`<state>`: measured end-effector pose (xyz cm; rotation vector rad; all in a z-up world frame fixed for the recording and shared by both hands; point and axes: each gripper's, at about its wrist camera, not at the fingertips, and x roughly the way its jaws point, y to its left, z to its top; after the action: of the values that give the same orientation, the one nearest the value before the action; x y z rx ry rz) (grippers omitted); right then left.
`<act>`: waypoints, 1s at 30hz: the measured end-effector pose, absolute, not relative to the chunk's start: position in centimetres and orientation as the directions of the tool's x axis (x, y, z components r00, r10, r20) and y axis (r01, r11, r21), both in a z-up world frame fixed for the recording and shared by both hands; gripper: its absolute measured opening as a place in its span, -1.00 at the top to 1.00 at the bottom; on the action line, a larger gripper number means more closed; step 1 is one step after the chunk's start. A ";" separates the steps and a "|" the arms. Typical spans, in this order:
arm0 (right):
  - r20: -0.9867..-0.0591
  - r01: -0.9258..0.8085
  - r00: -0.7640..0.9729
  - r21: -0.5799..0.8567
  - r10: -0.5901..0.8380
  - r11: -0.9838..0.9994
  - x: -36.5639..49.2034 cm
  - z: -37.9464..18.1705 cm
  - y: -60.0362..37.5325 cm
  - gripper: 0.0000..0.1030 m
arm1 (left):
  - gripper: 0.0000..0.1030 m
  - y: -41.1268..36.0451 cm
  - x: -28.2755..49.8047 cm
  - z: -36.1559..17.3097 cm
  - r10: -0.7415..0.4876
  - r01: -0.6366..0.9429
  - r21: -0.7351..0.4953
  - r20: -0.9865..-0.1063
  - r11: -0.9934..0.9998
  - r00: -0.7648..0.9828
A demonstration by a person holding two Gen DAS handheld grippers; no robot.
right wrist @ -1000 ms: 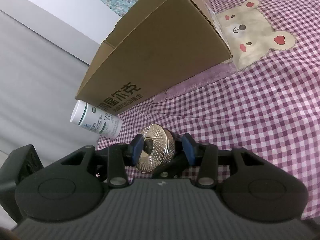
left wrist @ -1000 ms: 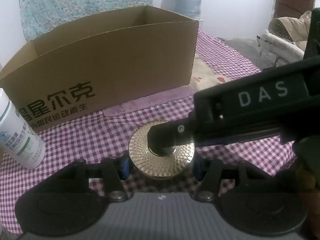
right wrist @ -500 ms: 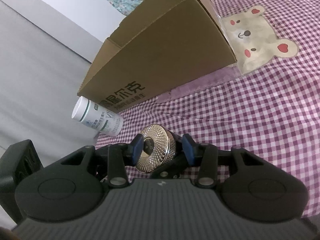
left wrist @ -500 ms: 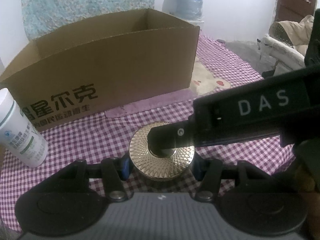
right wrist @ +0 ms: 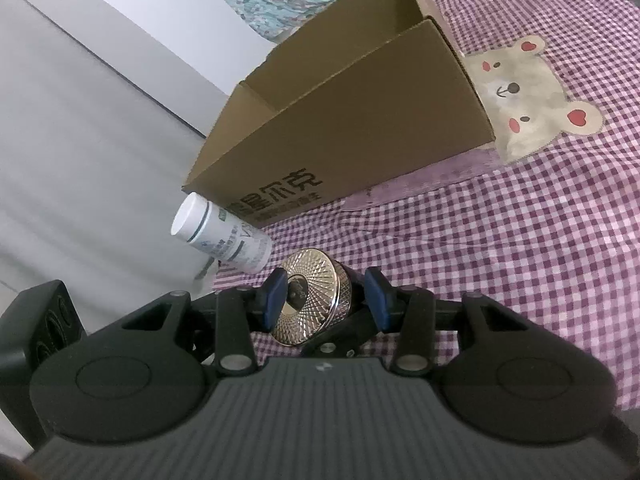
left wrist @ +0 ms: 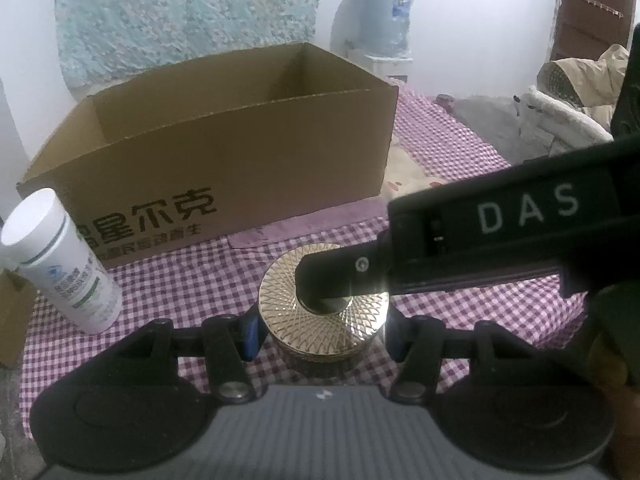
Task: Organize rigid objects
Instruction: 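Lift the gold-lidded jar with the right gripper toward the box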
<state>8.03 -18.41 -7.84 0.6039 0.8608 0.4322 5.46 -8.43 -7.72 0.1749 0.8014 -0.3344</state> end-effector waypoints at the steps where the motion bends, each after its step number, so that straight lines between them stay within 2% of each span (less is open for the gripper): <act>1: -0.568 -0.115 0.585 0.648 0.579 0.753 7.9 -7.7 -18.4 0.19 | -0.11 -8.3 5.3 -7.6 -0.226 0.357 0.028 -0.726 0.934 0.649; 30: -0.502 -0.201 0.635 0.627 0.587 0.753 4.7 -3.2 -16.6 0.18 | -0.11 -6.6 2.2 -3.0 -0.232 0.338 0.038 -0.656 0.940 0.718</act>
<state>4.72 -16.63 -3.19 0.5612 0.7573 0.4782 2.18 -6.56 -3.02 0.1600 0.7021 -0.3167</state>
